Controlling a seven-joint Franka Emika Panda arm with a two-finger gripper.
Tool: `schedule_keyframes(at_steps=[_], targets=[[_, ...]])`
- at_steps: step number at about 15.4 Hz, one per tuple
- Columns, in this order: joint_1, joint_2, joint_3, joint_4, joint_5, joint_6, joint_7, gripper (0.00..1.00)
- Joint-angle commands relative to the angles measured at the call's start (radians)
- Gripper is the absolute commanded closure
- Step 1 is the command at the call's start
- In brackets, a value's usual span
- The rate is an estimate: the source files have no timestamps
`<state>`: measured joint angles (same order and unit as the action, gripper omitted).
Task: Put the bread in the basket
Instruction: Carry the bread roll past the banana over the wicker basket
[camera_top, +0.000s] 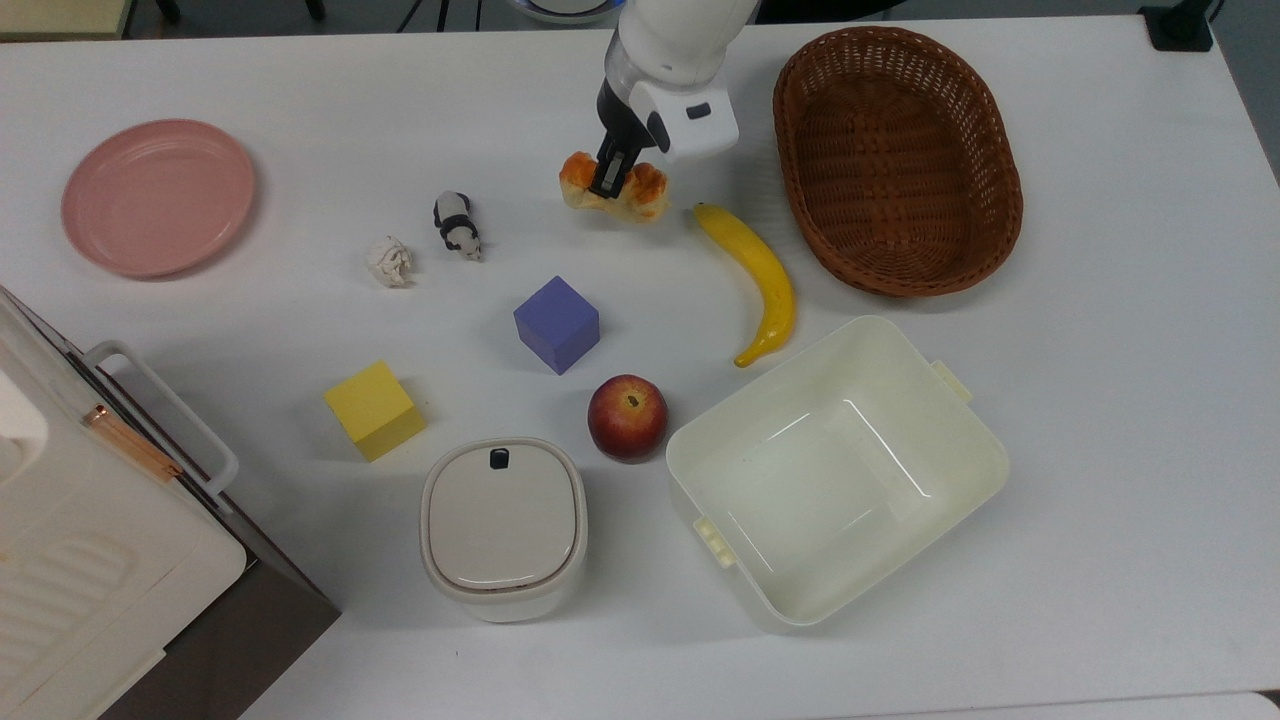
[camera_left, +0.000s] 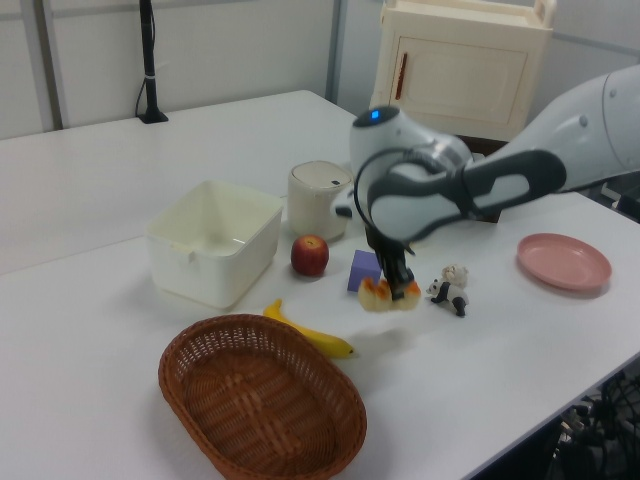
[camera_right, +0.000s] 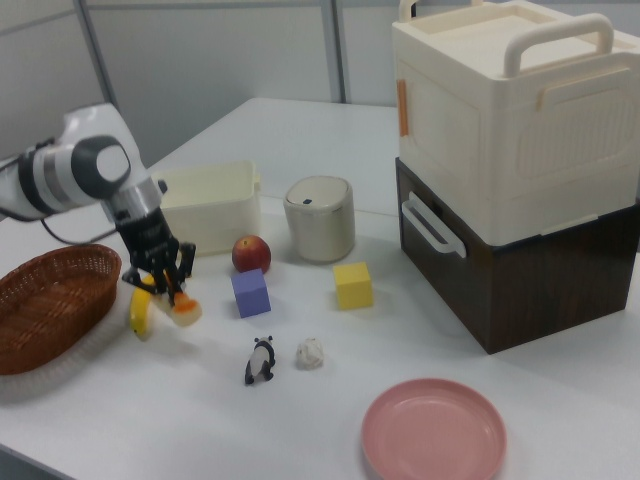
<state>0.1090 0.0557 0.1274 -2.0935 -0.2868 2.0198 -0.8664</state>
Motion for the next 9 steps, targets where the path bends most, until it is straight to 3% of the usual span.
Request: schedule_keyframes(at_steps=[1, 9], targets=[[0.032, -0.017, 0.003, 0.078, 0.053, -0.059, 0.202, 0.91], [0.092, -0.013, 0.099, 0.107, 0.185, -0.052, 0.787, 0.90]])
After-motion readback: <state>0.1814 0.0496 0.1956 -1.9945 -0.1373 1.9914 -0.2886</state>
